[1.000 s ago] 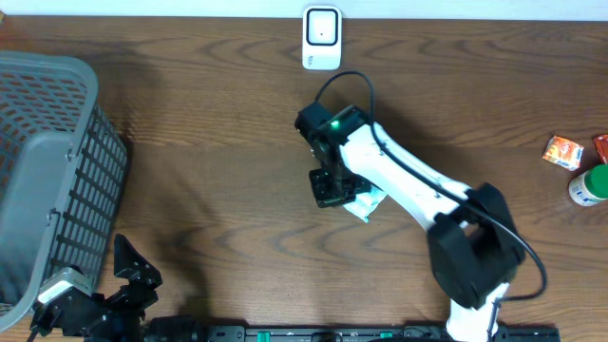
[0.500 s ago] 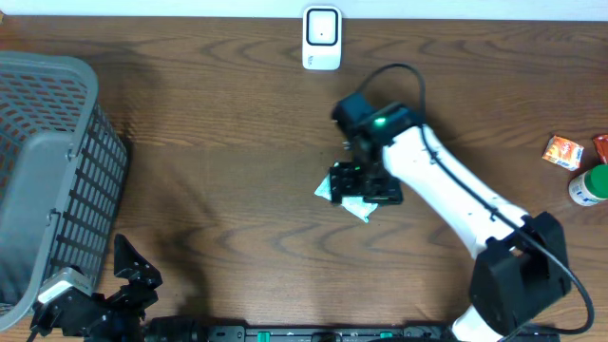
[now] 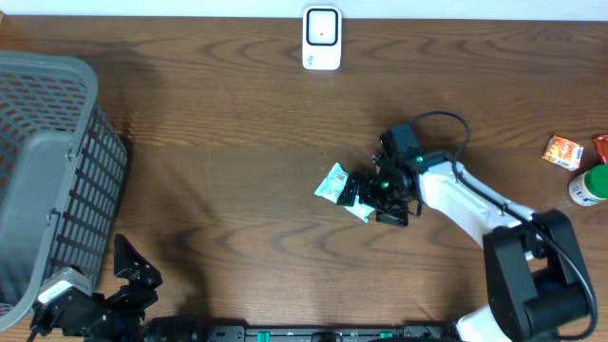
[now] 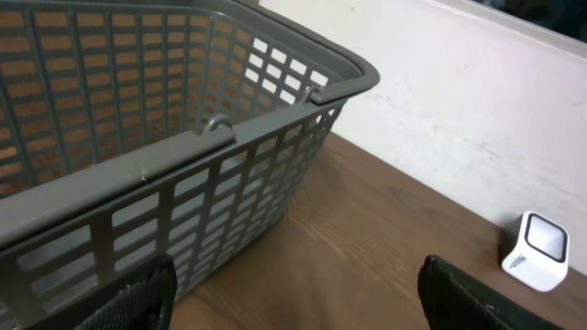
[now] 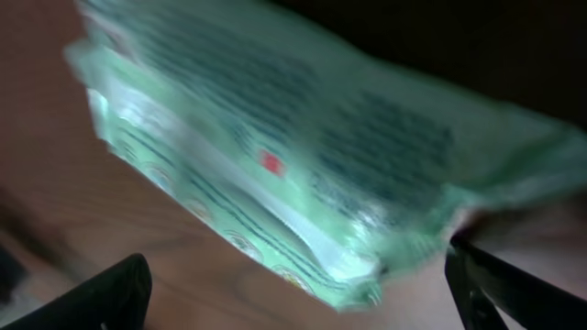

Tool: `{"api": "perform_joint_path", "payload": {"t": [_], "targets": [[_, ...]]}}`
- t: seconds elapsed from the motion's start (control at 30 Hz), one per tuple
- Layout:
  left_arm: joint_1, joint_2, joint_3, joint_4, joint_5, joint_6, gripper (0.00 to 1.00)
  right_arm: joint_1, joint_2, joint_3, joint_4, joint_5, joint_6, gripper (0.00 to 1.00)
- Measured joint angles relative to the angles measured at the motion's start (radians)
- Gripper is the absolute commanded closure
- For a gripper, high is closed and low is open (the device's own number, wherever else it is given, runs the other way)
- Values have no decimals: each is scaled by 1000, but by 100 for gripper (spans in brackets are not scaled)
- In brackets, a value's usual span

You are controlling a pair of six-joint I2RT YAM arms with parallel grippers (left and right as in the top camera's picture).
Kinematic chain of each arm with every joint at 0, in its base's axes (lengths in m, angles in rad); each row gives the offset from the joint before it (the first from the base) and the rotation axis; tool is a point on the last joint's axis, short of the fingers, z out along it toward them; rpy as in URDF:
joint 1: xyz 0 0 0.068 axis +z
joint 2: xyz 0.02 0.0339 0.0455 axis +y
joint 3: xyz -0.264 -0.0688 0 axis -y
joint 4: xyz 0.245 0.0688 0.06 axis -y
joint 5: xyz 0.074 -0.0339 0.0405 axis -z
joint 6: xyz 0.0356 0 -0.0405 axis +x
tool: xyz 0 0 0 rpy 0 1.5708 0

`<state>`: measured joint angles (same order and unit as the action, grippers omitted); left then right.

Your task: Scan the item barcode

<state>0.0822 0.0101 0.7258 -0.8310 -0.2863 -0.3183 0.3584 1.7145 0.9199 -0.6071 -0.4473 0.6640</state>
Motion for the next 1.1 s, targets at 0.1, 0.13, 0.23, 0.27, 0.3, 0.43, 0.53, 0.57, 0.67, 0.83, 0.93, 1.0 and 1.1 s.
{"api": "perform_joint_path", "payload": {"t": [0.1, 0.13, 0.23, 0.27, 0.3, 0.43, 0.53, 0.57, 0.67, 0.83, 0.93, 1.0, 1.1], "targets": [[0, 0, 0, 0, 0, 0, 16, 0, -33, -56, 92, -10, 54, 1], [0, 0, 0, 0, 0, 0, 16, 0, -44, -80, 136, -14, 76, 1], [0, 0, 0, 0, 0, 0, 16, -1, -72, -156, 303, -37, 143, 1], [0, 0, 0, 0, 0, 0, 16, -1, -77, -178, 358, -44, 159, 1], [0, 0, 0, 0, 0, 0, 16, -1, -81, -206, 414, -54, 179, 1], [0, 0, 0, 0, 0, 0, 16, -1, -84, -253, 518, -69, 230, 1], [0, 0, 0, 0, 0, 0, 15, -1, -69, -257, 546, -78, 250, 15], [0, 0, 0, 0, 0, 0, 16, -1, -58, -257, 565, -84, 251, 23], [0, 0, 0, 0, 0, 0, 16, -3, -8, -260, 634, -115, 255, 50], [0, 0, 0, 0, 0, 0, 16, -18, 58, -266, 686, -160, 238, 97], [0, 0, 0, 0, 0, 0, 16, -28, 66, -275, 723, -180, 204, 99], [0, 0, 0, 0, 0, 0, 16, -30, 68, -281, 742, -185, 179, 99], [0, 0, 0, 0, 0, 0, 15, -31, 64, -287, 758, -189, 134, 99]]}}
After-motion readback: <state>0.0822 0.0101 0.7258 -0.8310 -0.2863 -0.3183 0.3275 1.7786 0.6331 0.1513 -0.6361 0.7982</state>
